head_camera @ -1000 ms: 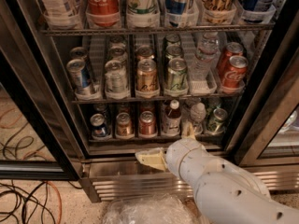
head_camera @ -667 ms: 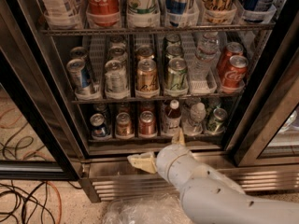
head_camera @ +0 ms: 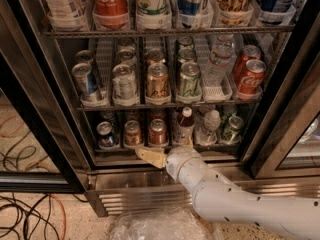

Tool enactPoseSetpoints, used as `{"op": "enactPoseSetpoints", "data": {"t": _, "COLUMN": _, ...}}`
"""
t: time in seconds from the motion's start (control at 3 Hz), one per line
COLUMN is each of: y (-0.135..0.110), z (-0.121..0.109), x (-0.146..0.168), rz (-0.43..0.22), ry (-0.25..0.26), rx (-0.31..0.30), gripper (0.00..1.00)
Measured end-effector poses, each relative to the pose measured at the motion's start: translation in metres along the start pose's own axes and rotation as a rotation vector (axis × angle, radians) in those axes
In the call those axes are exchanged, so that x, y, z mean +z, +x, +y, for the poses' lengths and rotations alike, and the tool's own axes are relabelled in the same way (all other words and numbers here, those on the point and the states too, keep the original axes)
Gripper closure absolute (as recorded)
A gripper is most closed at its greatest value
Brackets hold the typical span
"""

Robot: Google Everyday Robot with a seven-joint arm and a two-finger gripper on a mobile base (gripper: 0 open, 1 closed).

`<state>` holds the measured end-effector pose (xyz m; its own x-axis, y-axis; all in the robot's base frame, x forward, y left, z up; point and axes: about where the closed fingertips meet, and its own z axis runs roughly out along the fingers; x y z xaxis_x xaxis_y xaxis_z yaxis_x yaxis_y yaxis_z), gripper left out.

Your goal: Pick orange can from bottom shelf of fridge

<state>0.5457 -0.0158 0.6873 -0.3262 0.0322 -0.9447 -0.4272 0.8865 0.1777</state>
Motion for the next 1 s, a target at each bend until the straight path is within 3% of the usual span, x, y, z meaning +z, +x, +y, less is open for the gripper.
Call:
{"op": "enactPoseSetpoints", "data": {"t": 0.33, "y": 0.0228, "z": 0.0006, "x": 0.0099, "rz": 0.003, "ry": -0.040, "rx": 0.014, "gripper": 0.00}}
{"op": "enactPoseSetpoints", "data": {"t": 0.67, "y": 0.0228, "z": 0.0006, "x": 0.0099, "rz": 0.003, "ry": -0.040, "rx": 0.014, "gripper": 0.00}}
{"op": "enactPoseSetpoints", "data": {"t": 1.0, "y": 0.0283, "z": 0.0096, "x": 0.0123, "rz": -0.041, "ry": -0.040, "rx": -0.026, "gripper": 0.00}}
